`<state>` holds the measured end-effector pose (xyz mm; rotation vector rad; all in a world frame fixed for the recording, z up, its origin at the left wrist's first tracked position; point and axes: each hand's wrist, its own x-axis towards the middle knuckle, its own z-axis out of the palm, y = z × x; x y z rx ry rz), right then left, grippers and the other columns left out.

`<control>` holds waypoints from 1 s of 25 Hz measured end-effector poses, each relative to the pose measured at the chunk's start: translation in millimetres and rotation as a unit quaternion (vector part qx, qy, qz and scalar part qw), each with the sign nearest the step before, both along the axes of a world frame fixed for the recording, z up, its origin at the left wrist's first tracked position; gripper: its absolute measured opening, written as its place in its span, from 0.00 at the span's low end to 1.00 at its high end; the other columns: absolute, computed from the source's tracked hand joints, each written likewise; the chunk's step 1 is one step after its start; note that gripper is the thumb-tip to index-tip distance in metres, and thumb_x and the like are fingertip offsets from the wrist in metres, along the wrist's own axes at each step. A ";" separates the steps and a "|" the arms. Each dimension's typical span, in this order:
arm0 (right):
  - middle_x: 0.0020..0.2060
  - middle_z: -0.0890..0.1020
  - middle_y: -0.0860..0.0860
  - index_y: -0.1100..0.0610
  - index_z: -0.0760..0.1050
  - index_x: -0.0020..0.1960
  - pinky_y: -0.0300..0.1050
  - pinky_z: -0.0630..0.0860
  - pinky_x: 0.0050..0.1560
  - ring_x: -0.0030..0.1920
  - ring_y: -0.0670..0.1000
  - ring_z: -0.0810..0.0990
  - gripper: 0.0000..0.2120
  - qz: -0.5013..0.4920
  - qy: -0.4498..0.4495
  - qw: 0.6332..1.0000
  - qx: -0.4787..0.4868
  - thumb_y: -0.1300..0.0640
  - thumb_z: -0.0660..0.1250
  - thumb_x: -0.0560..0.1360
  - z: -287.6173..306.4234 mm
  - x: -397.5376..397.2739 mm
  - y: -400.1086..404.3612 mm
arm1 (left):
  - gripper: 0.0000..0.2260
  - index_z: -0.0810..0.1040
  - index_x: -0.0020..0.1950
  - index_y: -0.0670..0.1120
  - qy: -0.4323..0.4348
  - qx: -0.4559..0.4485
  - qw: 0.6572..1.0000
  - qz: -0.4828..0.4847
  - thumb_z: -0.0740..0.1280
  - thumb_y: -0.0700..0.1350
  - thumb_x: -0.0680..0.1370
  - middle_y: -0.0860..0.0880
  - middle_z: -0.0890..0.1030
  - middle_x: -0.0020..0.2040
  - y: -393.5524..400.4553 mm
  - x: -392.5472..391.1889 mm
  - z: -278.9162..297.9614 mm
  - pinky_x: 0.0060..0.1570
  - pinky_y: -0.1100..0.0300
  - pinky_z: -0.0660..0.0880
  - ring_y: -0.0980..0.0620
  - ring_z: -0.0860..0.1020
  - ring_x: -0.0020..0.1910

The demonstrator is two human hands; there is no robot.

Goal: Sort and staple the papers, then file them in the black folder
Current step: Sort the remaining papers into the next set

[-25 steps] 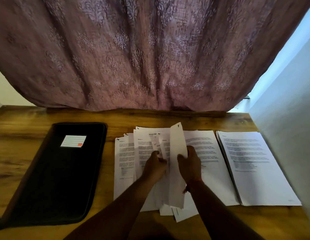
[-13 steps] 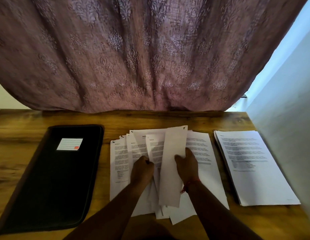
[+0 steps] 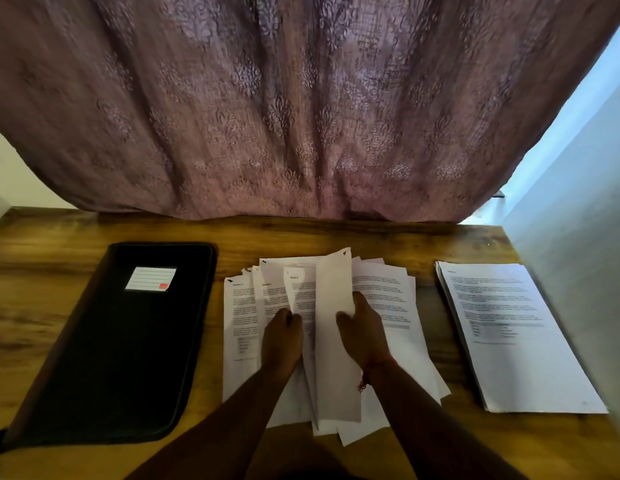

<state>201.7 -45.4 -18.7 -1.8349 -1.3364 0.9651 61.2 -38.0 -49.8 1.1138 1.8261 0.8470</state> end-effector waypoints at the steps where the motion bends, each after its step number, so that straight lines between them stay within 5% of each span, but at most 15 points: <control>1: 0.64 0.76 0.53 0.54 0.68 0.69 0.51 0.75 0.63 0.65 0.55 0.75 0.20 0.002 0.005 1.000 -0.005 0.61 0.65 0.78 -0.9 -1.5 -0.2 | 0.07 0.75 0.46 0.49 0.004 0.005 1.000 -0.012 0.61 0.45 0.82 0.51 0.79 0.46 -1.2 -0.8 0.8 0.41 0.67 0.71 0.59 0.76 0.43; 10: 0.63 0.76 0.53 0.54 0.70 0.68 0.50 0.73 0.64 0.64 0.55 0.75 0.18 -0.001 0.016 1.000 -0.023 0.61 0.63 0.79 -7.8 -4.2 -2.3 | 0.06 0.76 0.56 0.47 0.007 0.021 0.998 -0.066 0.62 0.45 0.82 0.52 0.77 0.52 -5.0 -4.3 1.3 0.45 0.70 0.69 0.58 0.75 0.49; 18: 0.67 0.74 0.54 0.57 0.70 0.70 0.56 0.65 0.72 0.69 0.56 0.69 0.20 0.019 -0.197 0.979 -0.040 0.58 0.63 0.78 -20.2 18.3 -1.5 | 0.06 0.75 0.48 0.44 0.009 -0.020 0.998 -0.054 0.61 0.43 0.82 0.48 0.79 0.48 -3.4 -8.3 4.7 0.32 0.71 0.67 0.58 0.76 0.42; 25: 0.67 0.74 0.52 0.55 0.68 0.71 0.50 0.69 0.70 0.68 0.53 0.72 0.19 0.047 -0.099 0.994 0.004 0.56 0.61 0.81 2.1 -14.7 -5.6 | 0.03 0.76 0.51 0.50 0.013 0.032 0.996 -0.088 0.63 0.46 0.82 0.52 0.80 0.48 -7.6 -4.0 9.4 0.44 0.67 0.72 0.55 0.79 0.47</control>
